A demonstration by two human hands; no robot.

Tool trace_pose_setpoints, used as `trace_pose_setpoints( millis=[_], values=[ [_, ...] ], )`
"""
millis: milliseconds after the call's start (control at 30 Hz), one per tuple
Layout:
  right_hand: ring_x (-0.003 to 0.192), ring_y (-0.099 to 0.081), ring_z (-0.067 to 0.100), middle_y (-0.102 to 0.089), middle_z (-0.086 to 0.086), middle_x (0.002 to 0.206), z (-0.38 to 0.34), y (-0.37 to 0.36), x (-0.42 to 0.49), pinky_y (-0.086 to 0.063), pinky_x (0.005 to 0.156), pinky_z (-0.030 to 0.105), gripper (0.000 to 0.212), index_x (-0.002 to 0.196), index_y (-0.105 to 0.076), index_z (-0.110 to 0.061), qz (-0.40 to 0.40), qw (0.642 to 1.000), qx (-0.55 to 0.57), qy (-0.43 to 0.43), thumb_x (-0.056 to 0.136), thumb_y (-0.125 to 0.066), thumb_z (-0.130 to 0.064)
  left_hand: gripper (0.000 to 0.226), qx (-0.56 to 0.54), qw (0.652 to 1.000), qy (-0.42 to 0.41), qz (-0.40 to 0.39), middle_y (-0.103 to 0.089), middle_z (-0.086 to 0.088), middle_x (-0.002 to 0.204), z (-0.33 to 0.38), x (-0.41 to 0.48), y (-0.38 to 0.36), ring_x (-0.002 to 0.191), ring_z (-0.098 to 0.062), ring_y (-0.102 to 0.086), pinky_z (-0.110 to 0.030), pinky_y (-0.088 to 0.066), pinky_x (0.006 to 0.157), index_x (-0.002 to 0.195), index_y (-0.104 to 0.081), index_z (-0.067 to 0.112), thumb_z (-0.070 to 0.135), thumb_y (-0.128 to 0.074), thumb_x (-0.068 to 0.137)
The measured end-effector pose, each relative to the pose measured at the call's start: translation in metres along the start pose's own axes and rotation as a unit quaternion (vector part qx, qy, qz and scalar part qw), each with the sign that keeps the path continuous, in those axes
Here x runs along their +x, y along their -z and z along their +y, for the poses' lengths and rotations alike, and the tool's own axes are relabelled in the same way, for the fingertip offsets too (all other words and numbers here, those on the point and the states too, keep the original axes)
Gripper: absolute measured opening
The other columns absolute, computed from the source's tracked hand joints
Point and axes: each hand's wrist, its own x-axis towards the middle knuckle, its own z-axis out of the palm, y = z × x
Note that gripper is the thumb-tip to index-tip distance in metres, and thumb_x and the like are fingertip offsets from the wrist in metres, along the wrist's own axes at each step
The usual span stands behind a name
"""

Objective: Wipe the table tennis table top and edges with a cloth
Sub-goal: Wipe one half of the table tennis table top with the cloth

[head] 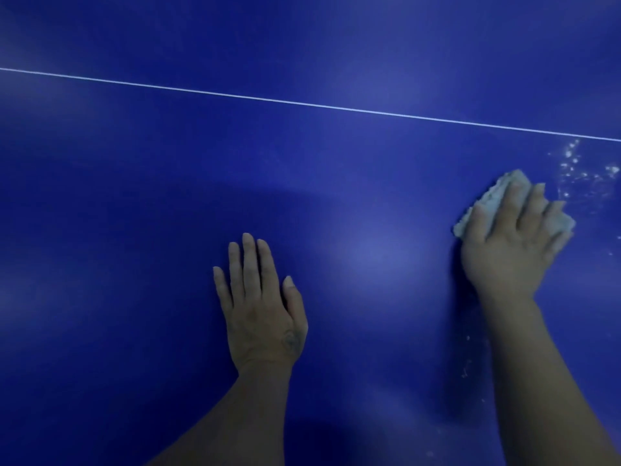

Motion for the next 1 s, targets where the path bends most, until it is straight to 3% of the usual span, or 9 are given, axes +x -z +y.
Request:
trace_pose_setpoints(
  millis=[233, 300, 400, 467, 633, 733, 833, 933, 1000],
  values=[
    [0.159, -0.024, 0.047, -0.033, 0.018, 0.171, -0.16, -0.035, -0.032, -0.011, 0.127, 0.071, 0.067, 0.166, -0.037, -0.016, 0.04, 0.971, 0.024, 0.234, 0.107, -0.038, -0.048, 0.068, 0.002, 1.0, -0.006, 0.009, -0.01, -0.009, 0.182, 0.001, 0.0, 0.0, 0.169, -0.026, -0.002, -0.06, -0.011, 0.135, 0.171, -0.021, 0.005, 0.038, -0.028, 0.111],
    [0.159, -0.027, 0.044, -0.037, 0.015, 0.17, -0.207, -0.04, -0.041, -0.012, 0.127, 0.069, 0.067, 0.164, -0.041, -0.018, 0.047, 0.962, 0.058, 0.264, 0.104, -0.046, -0.047, 0.067, 0.007, 1.0, -0.009, 0.015, -0.011, -0.01, 0.181, 0.0, 0.0, -0.001, 0.169, -0.026, -0.004, -0.059, -0.012, 0.135, 0.17, -0.022, 0.004, 0.036, -0.028, 0.111],
    [0.165, -0.007, 0.037, -0.017, 0.008, 0.178, -0.251, -0.04, -0.041, -0.001, 0.129, 0.064, 0.072, 0.171, -0.018, -0.027, -0.021, 0.959, 0.063, 0.275, 0.106, -0.034, -0.054, 0.066, -0.007, 1.0, -0.01, 0.019, -0.011, -0.01, 0.181, -0.002, 0.001, -0.003, 0.169, -0.025, -0.004, -0.059, -0.011, 0.135, 0.17, -0.022, 0.003, 0.034, -0.028, 0.112],
    [0.165, -0.001, 0.036, -0.01, 0.007, 0.179, -0.259, -0.04, -0.045, 0.002, 0.129, 0.062, 0.071, 0.172, -0.011, -0.03, -0.058, 0.944, 0.049, 0.322, 0.107, -0.027, -0.055, 0.066, -0.016, 1.0, -0.008, 0.021, -0.011, -0.01, 0.181, -0.002, 0.001, -0.004, 0.169, -0.024, -0.004, -0.059, -0.011, 0.135, 0.17, -0.022, 0.002, 0.032, -0.026, 0.111],
    [0.16, -0.027, 0.036, -0.038, 0.009, 0.17, -0.198, -0.04, -0.064, -0.015, 0.128, 0.062, 0.06, 0.164, -0.042, -0.027, -0.003, 0.891, 0.077, 0.448, 0.109, -0.036, -0.049, 0.065, -0.028, 0.999, -0.004, 0.037, -0.015, -0.011, 0.18, 0.0, 0.0, -0.003, 0.168, -0.025, -0.007, -0.058, -0.01, 0.135, 0.169, -0.023, 0.0, 0.027, -0.028, 0.109],
    [0.162, -0.025, 0.034, -0.033, 0.006, 0.173, -0.127, -0.025, -0.071, -0.016, 0.129, 0.06, 0.059, 0.164, -0.04, -0.027, -0.012, 0.902, 0.05, 0.428, 0.111, -0.037, -0.05, 0.065, -0.03, 0.999, -0.001, 0.038, -0.014, -0.011, 0.18, 0.0, 0.0, -0.003, 0.168, -0.025, -0.006, -0.056, -0.008, 0.136, 0.169, -0.023, 0.0, 0.027, -0.03, 0.11],
    [0.164, -0.018, 0.034, -0.025, 0.004, 0.176, -0.067, -0.013, -0.069, -0.014, 0.13, 0.061, 0.061, 0.167, -0.033, -0.026, -0.012, 0.937, 0.009, 0.348, 0.112, -0.035, -0.051, 0.066, -0.027, 0.999, 0.002, 0.028, -0.009, -0.01, 0.181, 0.0, -0.001, -0.004, 0.169, -0.024, -0.001, -0.055, -0.005, 0.136, 0.17, -0.018, 0.002, 0.029, -0.027, 0.111],
    [0.165, -0.01, 0.035, -0.018, 0.004, 0.178, -0.058, -0.008, -0.073, -0.007, 0.131, 0.061, 0.064, 0.17, -0.022, -0.028, -0.025, 0.969, -0.011, 0.244, 0.111, -0.031, -0.051, 0.065, -0.02, 1.0, 0.004, 0.023, -0.008, -0.011, 0.181, 0.001, -0.001, -0.004, 0.169, -0.023, 0.0, -0.055, -0.006, 0.136, 0.17, -0.017, 0.002, 0.029, -0.025, 0.111],
    [0.165, -0.007, 0.038, -0.014, 0.007, 0.178, -0.075, -0.006, -0.09, -0.004, 0.131, 0.063, 0.065, 0.171, -0.019, -0.027, -0.03, 0.971, -0.013, 0.237, 0.111, -0.03, -0.05, 0.065, -0.017, 1.0, 0.005, 0.021, -0.009, -0.012, 0.181, 0.001, -0.001, -0.003, 0.169, -0.024, 0.0, -0.055, -0.006, 0.136, 0.17, -0.018, 0.001, 0.028, -0.025, 0.111]
  ],
)
